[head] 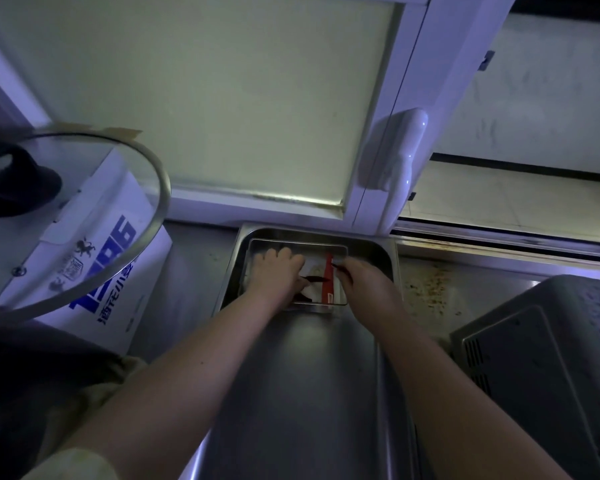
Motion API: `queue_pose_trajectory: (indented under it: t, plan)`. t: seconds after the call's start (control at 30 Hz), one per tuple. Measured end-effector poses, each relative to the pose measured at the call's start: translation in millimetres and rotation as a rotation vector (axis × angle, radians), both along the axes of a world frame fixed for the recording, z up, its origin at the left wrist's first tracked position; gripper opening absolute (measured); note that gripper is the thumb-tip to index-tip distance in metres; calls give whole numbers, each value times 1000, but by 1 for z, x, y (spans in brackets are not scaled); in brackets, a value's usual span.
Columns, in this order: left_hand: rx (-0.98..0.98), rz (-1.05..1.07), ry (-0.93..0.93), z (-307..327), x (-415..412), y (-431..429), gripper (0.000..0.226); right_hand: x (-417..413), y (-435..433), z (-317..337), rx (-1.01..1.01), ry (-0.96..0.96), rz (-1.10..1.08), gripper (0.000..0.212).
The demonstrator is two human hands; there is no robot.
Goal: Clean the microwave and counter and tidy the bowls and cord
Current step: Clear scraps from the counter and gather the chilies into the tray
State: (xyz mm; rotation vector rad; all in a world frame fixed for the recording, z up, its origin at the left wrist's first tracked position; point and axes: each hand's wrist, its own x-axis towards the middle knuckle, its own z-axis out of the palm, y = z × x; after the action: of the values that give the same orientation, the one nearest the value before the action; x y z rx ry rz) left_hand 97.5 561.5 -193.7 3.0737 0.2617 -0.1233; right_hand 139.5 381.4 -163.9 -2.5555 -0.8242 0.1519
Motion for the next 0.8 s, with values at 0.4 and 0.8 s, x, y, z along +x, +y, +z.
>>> queue_pose_trajectory:
  t: [0.4, 0.8]
  plan:
    - [19, 89, -157, 3, -33, 34, 36, 13, 53, -17, -204, -52, 205, 17]
    - [11, 74, -123, 30, -50, 8, 32, -10, 40, -11, -153, -39, 141, 20]
